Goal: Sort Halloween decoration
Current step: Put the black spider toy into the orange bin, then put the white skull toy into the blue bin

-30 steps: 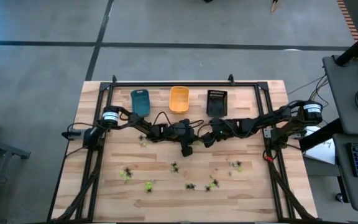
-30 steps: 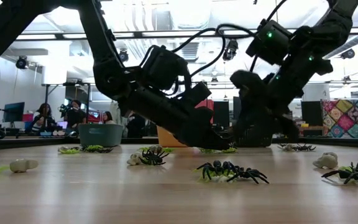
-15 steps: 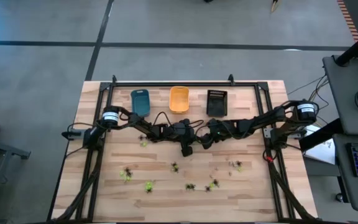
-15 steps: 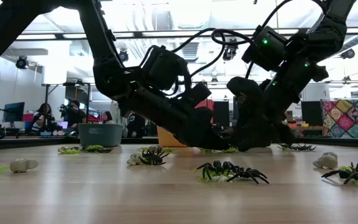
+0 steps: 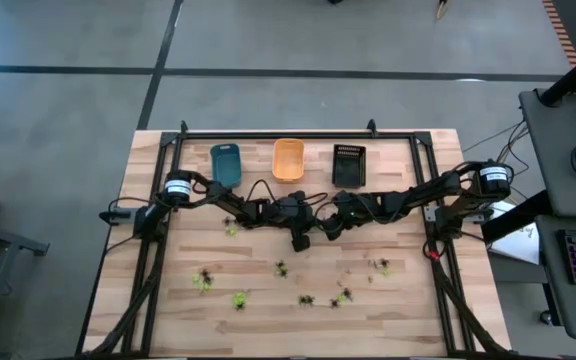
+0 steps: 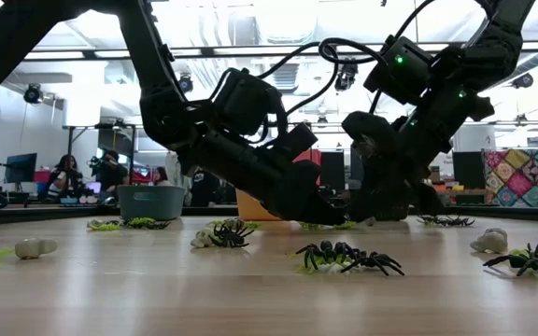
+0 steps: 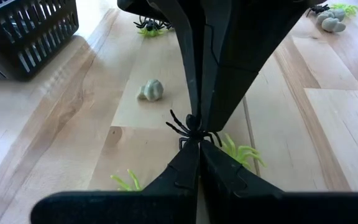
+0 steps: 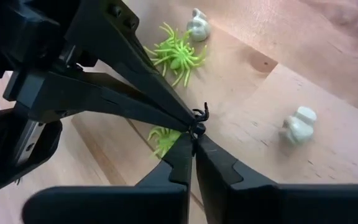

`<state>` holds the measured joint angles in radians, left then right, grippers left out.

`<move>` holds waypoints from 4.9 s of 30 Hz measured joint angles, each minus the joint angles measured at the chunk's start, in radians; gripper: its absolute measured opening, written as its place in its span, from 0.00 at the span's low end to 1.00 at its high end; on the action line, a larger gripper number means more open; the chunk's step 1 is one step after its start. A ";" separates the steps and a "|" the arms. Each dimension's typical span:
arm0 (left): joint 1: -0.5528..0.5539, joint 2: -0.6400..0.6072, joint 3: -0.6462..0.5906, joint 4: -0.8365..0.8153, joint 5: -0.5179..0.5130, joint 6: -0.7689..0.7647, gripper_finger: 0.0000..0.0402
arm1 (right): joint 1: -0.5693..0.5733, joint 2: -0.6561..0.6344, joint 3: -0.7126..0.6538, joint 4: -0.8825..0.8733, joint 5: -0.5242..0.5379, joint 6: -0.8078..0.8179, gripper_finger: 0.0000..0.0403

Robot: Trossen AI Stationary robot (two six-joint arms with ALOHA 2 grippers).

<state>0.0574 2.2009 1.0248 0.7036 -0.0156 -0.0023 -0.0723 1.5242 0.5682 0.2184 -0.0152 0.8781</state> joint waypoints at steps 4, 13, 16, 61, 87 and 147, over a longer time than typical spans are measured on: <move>0.000 -0.004 0.000 -0.005 0.002 0.000 0.00 | 0.000 -0.005 0.000 0.000 0.000 0.000 0.02; 0.000 -0.030 -0.003 -0.019 0.011 -0.011 0.00 | 0.000 -0.050 0.000 -0.005 0.004 -0.033 0.02; 0.000 -0.047 -0.003 -0.029 0.011 -0.012 0.00 | 0.000 -0.070 0.000 -0.007 0.008 -0.042 0.02; 0.004 -1.142 -0.590 -0.257 -0.171 -0.010 0.00 | -0.338 0.174 0.542 -0.051 0.014 -0.627 0.02; 0.003 -1.248 -0.692 -0.223 -0.213 -0.072 0.00 | -0.373 0.411 0.820 -0.300 0.017 -0.642 0.06; -0.103 -0.883 -0.692 0.062 -0.132 -0.352 0.00 | 0.092 -0.255 0.221 -0.310 0.240 -0.729 0.21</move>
<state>-0.0460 1.3183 0.3332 0.7653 -0.1474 -0.3543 0.0196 1.2696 0.7895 -0.0911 0.2247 0.1494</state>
